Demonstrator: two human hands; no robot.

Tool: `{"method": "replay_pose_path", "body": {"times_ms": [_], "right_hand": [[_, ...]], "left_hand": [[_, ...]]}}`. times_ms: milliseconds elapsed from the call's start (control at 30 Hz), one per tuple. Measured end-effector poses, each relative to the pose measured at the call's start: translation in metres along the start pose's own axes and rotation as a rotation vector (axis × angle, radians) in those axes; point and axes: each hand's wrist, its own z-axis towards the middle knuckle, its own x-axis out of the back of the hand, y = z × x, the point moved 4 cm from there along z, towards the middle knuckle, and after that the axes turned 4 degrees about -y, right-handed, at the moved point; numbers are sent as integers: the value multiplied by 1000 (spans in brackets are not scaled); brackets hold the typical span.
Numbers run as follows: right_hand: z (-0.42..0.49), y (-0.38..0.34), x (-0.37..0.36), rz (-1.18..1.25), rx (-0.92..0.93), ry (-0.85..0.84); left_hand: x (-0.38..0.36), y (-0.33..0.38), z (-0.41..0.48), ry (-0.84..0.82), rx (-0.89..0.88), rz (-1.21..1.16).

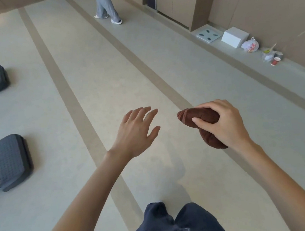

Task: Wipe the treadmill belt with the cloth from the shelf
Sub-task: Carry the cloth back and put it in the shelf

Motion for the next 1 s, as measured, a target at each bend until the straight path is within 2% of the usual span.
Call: {"method": "replay_pose_path", "body": {"times_ms": [133, 467, 767, 1000], "right_hand": [[40, 30, 1, -12, -40, 11], [167, 149, 31, -19, -73, -1], [317, 239, 93, -41, -28, 28], [396, 287, 71, -11, -47, -33]], "left_hand": [[-6, -11, 47, 42, -43, -25], [-51, 0, 221, -47, -10, 4], [-50, 38, 403, 49, 3, -25], [-79, 7, 482, -6, 15, -11]]}}
